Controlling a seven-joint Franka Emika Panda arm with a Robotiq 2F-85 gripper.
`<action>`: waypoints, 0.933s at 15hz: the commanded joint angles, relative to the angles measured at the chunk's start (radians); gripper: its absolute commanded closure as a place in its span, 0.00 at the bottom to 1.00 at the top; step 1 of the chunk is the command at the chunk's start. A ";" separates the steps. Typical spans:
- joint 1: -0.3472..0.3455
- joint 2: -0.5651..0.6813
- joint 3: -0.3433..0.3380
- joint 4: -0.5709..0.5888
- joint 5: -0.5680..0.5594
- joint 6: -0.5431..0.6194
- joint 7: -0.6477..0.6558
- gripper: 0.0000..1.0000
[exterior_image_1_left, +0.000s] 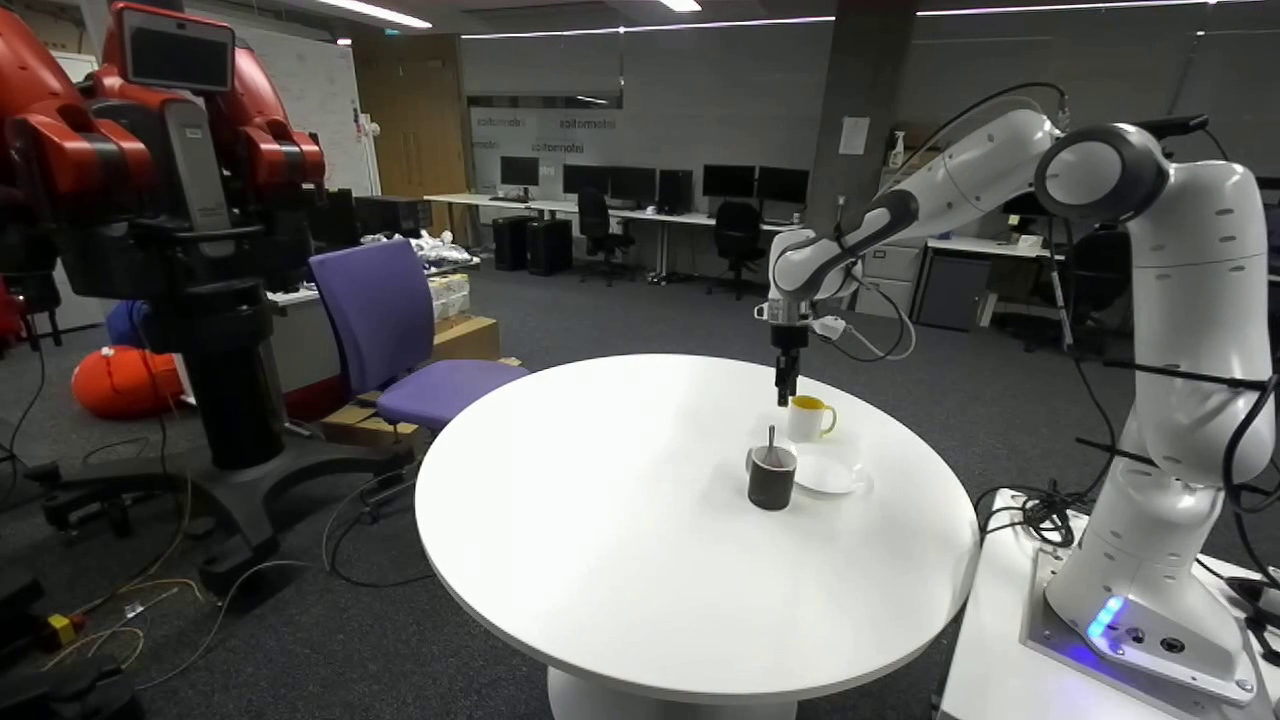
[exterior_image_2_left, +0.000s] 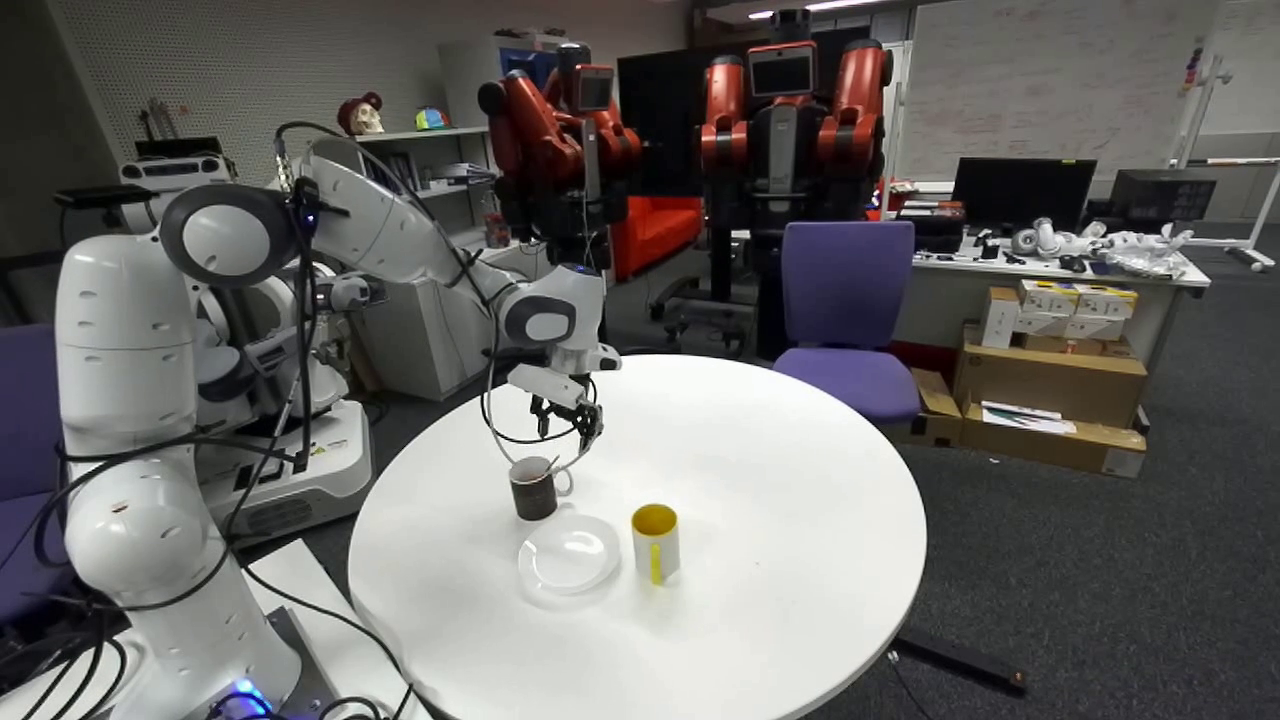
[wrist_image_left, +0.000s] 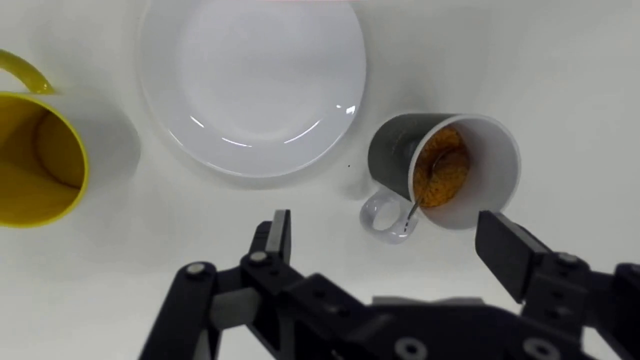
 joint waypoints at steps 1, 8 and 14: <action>-0.009 -0.004 0.016 -0.016 -0.035 0.059 0.220 0.00; -0.043 -0.003 0.030 0.014 0.045 -0.067 0.342 0.00; -0.096 0.011 0.057 0.012 0.203 -0.119 0.192 0.00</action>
